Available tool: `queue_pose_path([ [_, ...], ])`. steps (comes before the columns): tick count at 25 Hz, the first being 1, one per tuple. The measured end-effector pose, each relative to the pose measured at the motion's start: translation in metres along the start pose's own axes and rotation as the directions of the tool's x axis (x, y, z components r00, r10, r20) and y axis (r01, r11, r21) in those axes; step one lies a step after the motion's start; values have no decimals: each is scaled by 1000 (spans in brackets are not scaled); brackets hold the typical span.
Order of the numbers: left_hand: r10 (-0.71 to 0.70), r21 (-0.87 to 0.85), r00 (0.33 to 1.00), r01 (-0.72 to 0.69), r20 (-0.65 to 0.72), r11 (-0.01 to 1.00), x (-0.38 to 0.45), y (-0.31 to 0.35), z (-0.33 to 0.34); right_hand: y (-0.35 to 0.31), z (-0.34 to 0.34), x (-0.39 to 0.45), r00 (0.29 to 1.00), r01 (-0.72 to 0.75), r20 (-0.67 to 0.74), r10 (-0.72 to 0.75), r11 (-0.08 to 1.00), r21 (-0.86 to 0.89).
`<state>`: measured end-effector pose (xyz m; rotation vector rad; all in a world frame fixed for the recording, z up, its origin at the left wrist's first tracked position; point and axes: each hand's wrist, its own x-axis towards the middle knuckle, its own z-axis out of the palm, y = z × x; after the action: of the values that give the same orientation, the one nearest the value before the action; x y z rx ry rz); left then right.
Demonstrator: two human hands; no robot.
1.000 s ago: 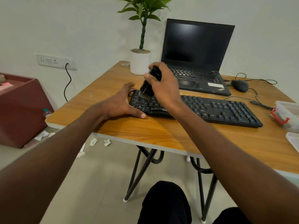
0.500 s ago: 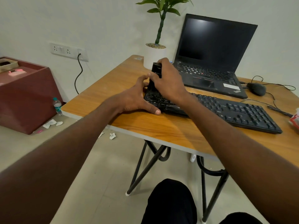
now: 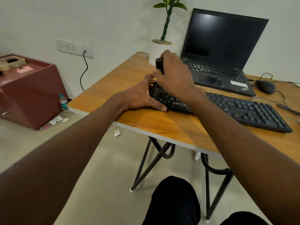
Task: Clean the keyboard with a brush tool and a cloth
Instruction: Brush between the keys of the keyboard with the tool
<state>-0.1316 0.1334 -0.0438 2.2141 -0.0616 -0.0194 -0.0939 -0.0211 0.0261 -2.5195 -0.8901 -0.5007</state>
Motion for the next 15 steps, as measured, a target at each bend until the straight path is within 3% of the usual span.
queue_pose_path([
  [3, 3, 9, 1000, -3, -3, 1000, -1, 0, 0, -3, 5, -5, 999, 24, 26, -29, 989, 149],
  [6, -6, 11, 1000, 6, -3, 1000, -2, 2, -1, 1, 1, -2, 1000, 9, 29, -10, 1000, 30],
  [10, 7, 0, 1000, -7, 3, 1000, -2, 2, 0, 2, 2, -7, 999, 34, -24, -31, 987, 156],
  [12, 5, 4, 1000, -5, 7, 1000, -3, 2, 0, 6, -2, -4, 999, -2, 40, -1, 996, 90],
  [15, 3, 8, 1000, -3, 4, 1000, -3, 3, 0, 4, -6, 0, 1000, 10, 15, -10, 1000, 19],
])
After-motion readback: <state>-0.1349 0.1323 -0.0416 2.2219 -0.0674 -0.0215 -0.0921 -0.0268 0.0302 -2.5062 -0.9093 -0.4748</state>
